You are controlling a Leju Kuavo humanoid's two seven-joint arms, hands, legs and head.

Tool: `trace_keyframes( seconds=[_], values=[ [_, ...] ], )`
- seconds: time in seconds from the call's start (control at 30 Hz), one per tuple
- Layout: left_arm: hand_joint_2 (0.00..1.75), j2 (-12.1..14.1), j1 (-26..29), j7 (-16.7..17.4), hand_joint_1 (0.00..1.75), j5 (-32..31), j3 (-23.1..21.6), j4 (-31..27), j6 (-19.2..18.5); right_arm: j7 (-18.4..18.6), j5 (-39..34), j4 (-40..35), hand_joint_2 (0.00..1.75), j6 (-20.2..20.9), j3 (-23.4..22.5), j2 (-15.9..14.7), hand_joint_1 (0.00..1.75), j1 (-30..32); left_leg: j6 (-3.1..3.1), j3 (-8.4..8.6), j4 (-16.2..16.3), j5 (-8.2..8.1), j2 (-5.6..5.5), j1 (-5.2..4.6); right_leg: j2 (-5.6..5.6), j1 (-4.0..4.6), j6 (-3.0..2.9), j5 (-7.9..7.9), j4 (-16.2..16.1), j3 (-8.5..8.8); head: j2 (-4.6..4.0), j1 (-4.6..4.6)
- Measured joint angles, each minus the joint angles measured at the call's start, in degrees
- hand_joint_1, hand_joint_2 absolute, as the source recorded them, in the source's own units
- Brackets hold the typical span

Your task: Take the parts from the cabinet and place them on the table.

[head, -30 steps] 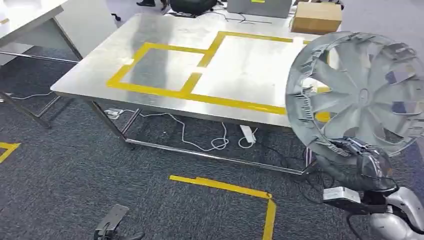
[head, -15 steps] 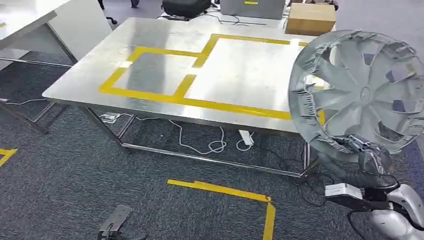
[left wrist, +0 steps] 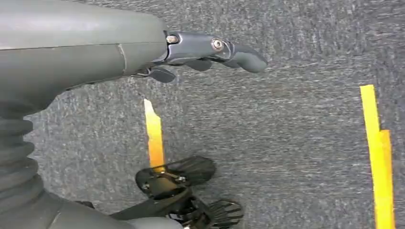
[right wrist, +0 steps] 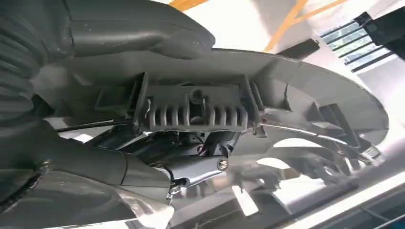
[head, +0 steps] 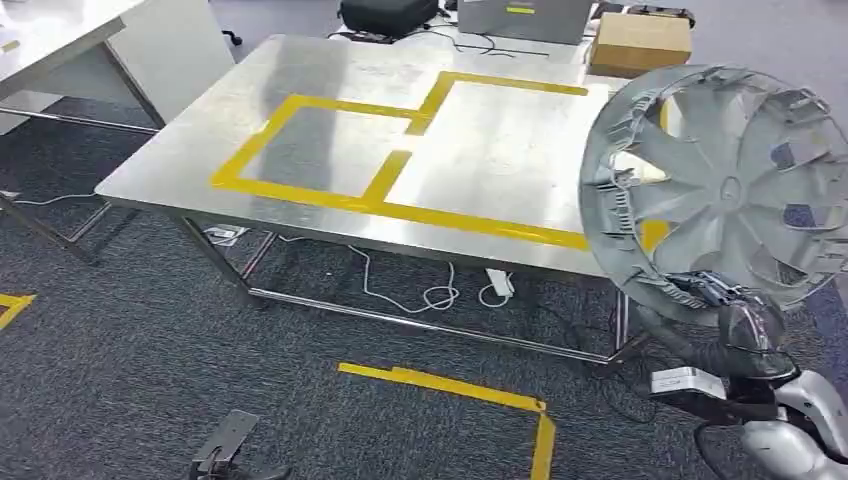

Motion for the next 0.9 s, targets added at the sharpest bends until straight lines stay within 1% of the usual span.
trace_keyframes(
  seconds=[0.03, 0.07, 0.1, 0.13, 0.17, 0.2, 0.23, 0.27, 0.3, 0.33, 0.37, 0.4, 0.43, 0.47, 0.5, 0.53, 0.57, 0.6, 0.63, 0.67, 0.7, 0.73, 0.8, 0.83, 0.87, 0.9],
  values=[
    [1.75, 0.0, 0.0, 0.0, 0.00, 0.0, 0.0, 0.0, 0.0, 0.0, 0.0, 0.0, 1.75, 0.0, 0.0, 0.0, 1.75, 0.0, -0.11, -0.21, 0.0, 0.09, 0.00, -0.06, 0.14, -0.03, -0.70, -0.05, 0.4, -0.31, 0.00, -0.14],
    [1.75, 0.0, 0.1, 0.0, 0.00, 0.0, 0.1, 0.0, 0.0, 0.1, 0.0, 0.0, 1.75, 0.0, 0.0, 0.0, 1.75, 0.2, -0.20, -0.12, 0.0, 0.06, 0.01, -0.05, 0.18, 0.02, -0.91, -0.19, 0.5, -0.35, 0.00, -0.31],
    [1.75, 0.0, 0.2, 0.0, 0.00, 0.0, 0.1, 0.0, 0.0, 0.1, -0.1, 0.0, 1.75, 0.0, -0.1, 0.0, 1.75, 0.3, -0.30, -0.04, 0.0, -0.01, 0.03, 0.01, 0.23, 0.10, -1.20, -0.34, 0.5, -0.35, 0.00, -0.26],
    [1.75, 0.1, 0.1, 0.0, 0.00, 0.0, 0.1, 0.0, 0.0, 0.1, -0.1, 0.0, 1.75, 0.0, -0.1, 0.0, 1.75, 0.3, -0.53, 0.04, 0.1, -0.52, 0.03, 0.03, 0.23, -0.25, -1.62, -0.37, 0.4, -0.07, 0.00, -0.29],
    [1.75, 0.2, 0.1, 0.0, 0.00, 0.0, 0.2, 0.0, 0.0, 0.1, -0.1, 0.0, 1.75, 0.0, -0.1, 0.0, 1.75, 0.3, -0.92, -0.10, 1.0, -1.25, 0.08, 0.10, 0.21, -0.25, -1.89, -0.47, 0.3, 0.20, 0.00, -0.29],
    [1.75, 0.1, 0.0, 0.0, 0.00, -0.1, 0.2, 0.0, 0.0, 0.1, -0.1, 0.0, 1.75, 0.0, -0.1, 0.1, 1.75, 0.3, -1.31, -1.36, 3.8, -2.70, 0.15, 0.16, 0.10, -0.28, -2.24, -0.69, 0.3, 0.43, 0.00, -0.68],
    [1.75, 0.0, 0.0, 0.0, 0.00, -0.1, 0.2, 0.0, 0.0, 0.1, 0.0, 0.0, 1.75, 0.0, -0.1, 0.1, 1.75, 0.3, -1.62, -3.68, 8.5, -4.76, 0.17, 0.35, 0.06, -0.26, -2.40, -0.80, 0.3, 0.57, 0.00, -0.55],
    [1.75, 0.0, 0.1, 0.0, 0.00, -0.2, 0.2, 0.0, 0.0, 0.1, 0.3, 0.0, 1.75, 0.0, 0.0, 0.1, 1.75, 0.3, -1.78, -6.45, 13.6, -6.65, 0.21, 0.46, 0.04, -0.18, -2.54, -0.93, 0.3, 0.67, 0.00, -0.62],
    [1.75, 0.1, 0.3, -0.1, 0.00, -0.2, 0.2, 0.0, -0.1, 0.1, 0.5, 0.0, 1.75, 0.0, 0.0, 0.1, 1.75, 0.3, -1.80, -8.82, 17.7, -7.69, 0.22, 0.51, 0.08, -0.11, -2.65, -1.07, 0.3, 0.79, 0.00, -0.59],
    [1.75, 0.1, 0.5, -0.1, 0.00, -0.2, 0.2, 0.0, -0.2, 0.1, 0.8, 0.0, 1.75, 0.0, 0.0, 0.1, 1.75, 0.4, -1.69, -9.95, 18.9, -7.24, 0.22, 0.51, 0.12, -0.05, -2.71, -1.24, 0.3, 0.98, 0.00, -0.59],
    [1.75, 0.2, 0.7, -0.2, 0.00, -0.2, 0.2, 0.0, -0.2, 0.1, 1.0, 0.0, 1.75, 0.0, 0.0, 0.1, 1.75, 0.5, -1.46, -9.66, 17.5, -5.23, 0.22, 0.49, 0.21, 0.02, -2.69, -1.46, 0.3, 1.32, 0.00, -0.59],
    [1.75, 0.2, 0.7, -0.2, 0.00, -0.2, 0.2, 0.0, -0.2, 0.2, 1.2, 0.0, 1.75, 0.1, 0.1, 0.1, 1.75, 0.5, -1.13, -8.36, 13.9, -2.43, 0.22, 0.46, 0.28, 0.14, -2.69, -1.70, 0.3, 1.69, 0.00, -0.64],
    [1.75, 0.3, 0.7, -0.3, 0.00, -0.2, 0.2, 0.0, -0.3, 0.4, 1.3, 0.0, 1.75, 0.1, 0.1, 0.1, 1.75, 0.6, -0.65, -6.31, 8.8, 0.64, 0.21, 0.34, 0.30, 0.28, -2.64, -1.94, 0.3, 2.15, 0.00, -0.57],
    [1.75, 0.4, 0.7, -0.4, 0.00, -0.2, 0.2, 0.0, -0.3, 0.5, 1.4, -0.1, 1.75, 0.1, 0.2, 0.1, 1.75, 0.6, 0.07, -4.08, 3.3, 3.40, 0.20, 0.08, 0.30, 0.34, -2.56, -2.20, 0.3, 2.60, 0.00, -0.62],
    [1.75, 0.7, 0.6, -0.5, 0.00, -0.2, 0.2, 0.0, -0.3, 0.5, 1.5, -0.1, 1.75, 0.1, 0.2, 0.2, 1.75, 0.7, 0.72, -3.26, 2.3, 2.36, 0.22, -0.17, 0.24, 0.33, -2.38, -2.35, 0.1, 2.65, 0.00, -0.40],
    [1.75, 0.6, 0.7, -0.6, 0.00, -0.2, 0.2, 0.0, -0.3, 0.5, 1.6, -0.2, 1.75, 0.1, 0.3, 0.2, 1.75, 0.6, 0.88, -3.13, 1.3, 2.64, 0.20, -0.28, 0.44, 0.37, -2.12, -2.35, 0.1, 2.46, 0.00, -0.46],
    [1.75, 0.7, 0.7, -0.6, 0.00, -0.2, 0.2, 0.0, -0.4, 0.5, 1.7, -0.3, 1.75, 0.1, 0.4, 0.2, 1.75, 0.7, 0.85, -3.06, 1.0, 2.12, 0.22, -0.41, 0.34, 0.33, -1.81, -2.35, 0.1, 2.28, 0.00, -0.38],
    [1.75, 0.8, 0.8, -0.7, 0.00, -0.2, 0.2, 0.0, -0.3, 0.5, 1.7, -0.3, 1.75, 0.1, 0.5, 0.3, 1.75, 0.8, 0.90, -3.08, 1.0, 2.00, 0.21, -0.47, 0.26, 0.22, -1.50, -2.40, -0.2, 2.40, 0.00, -0.42],
    [1.75, 0.8, 0.8, -0.7, 0.00, -0.2, 0.2, 0.0, -0.3, 0.5, 1.7, -0.4, 1.75, 0.1, 0.5, 0.3, 1.75, 0.7, 1.03, -2.81, 0.4, 2.05, 0.19, -0.40, 0.22, 0.35, -1.08, -2.39, -0.6, 2.73, 0.00, -0.48],
    [1.75, 0.7, 0.8, -0.7, 0.00, -0.2, 0.2, 0.0, -0.3, 0.6, 1.7, -0.5, 1.75, 0.1, 0.4, 0.3, 1.75, 0.8, 0.99, -1.89, -0.9, 2.48, 0.24, 0.38, 0.21, 0.19, -0.87, -3.01, -0.4, 2.37, 0.00, -0.33],
    [1.75, 0.8, 0.8, -0.8, 0.00, -0.2, 0.2, 0.0, -0.3, 0.6, 1.7, -0.5, 1.75, 0.1, 0.5, 0.3, 1.75, 0.8, 1.19, -1.38, -1.4, 2.48, 0.22, 0.29, 0.15, 0.38, -0.83, -4.04, 1.3, 1.84, 0.00, -0.18],
    [1.75, 0.8, 0.7, -0.8, 0.00, -0.2, 0.2, 0.0, -0.3, 0.6, 1.7, -0.5, 1.75, 0.1, 0.5, 0.3, 1.75, 0.8, 1.34, -1.34, -1.3, 2.43, 0.22, 0.28, 0.16, 0.37, -0.76, -5.68, 5.0, 0.05, 0.00, -0.02],
    [1.75, 0.8, 0.8, -0.8, 0.00, -0.2, 0.2, 0.0, -0.3, 0.5, 1.7, -0.5, 1.75, 0.1, 0.6, 0.3, 1.75, 0.9, 1.59, -1.24, -1.3, 2.17, 0.22, 0.15, 0.16, 0.34, -0.39, -9.22, 14.2, -5.12, 0.00, -0.05],
    [1.75, 0.8, 0.9, -0.8, 0.00, -0.2, 0.2, 0.0, -0.4, 0.5, 1.8, -0.5, 1.75, 0.1, 0.6, 0.3, 1.75, 0.9, 1.61, -1.11, -1.3, 1.97, 0.22, 0.12, 0.16, 0.36, -0.26, -9.60, 17.1, -7.12, 0.00, -0.09],
    [1.75, 0.8, 1.0, -0.8, 0.00, -0.2, 0.2, 0.0, -0.4, 0.5, 1.7, -0.5, 1.75, 0.1, 0.6, 0.3, 1.75, 0.9, 1.53, -0.82, -1.2, 1.73, 0.22, 0.13, 0.15, 0.35, -0.15, -8.16, 16.8, -7.51, 0.00, -0.05],
    [1.75, 0.8, 1.0, -0.8, 0.00, -0.2, 0.2, 0.0, -0.4, 0.5, 1.7, -0.5, 1.75, 0.1, 0.6, 0.3, 1.75, 0.9, 1.42, -0.45, -1.2, 1.43, 0.21, 0.16, 0.12, 0.30, -0.04, -5.69, 14.1, -6.55, 0.00, -0.07]
  ],
)
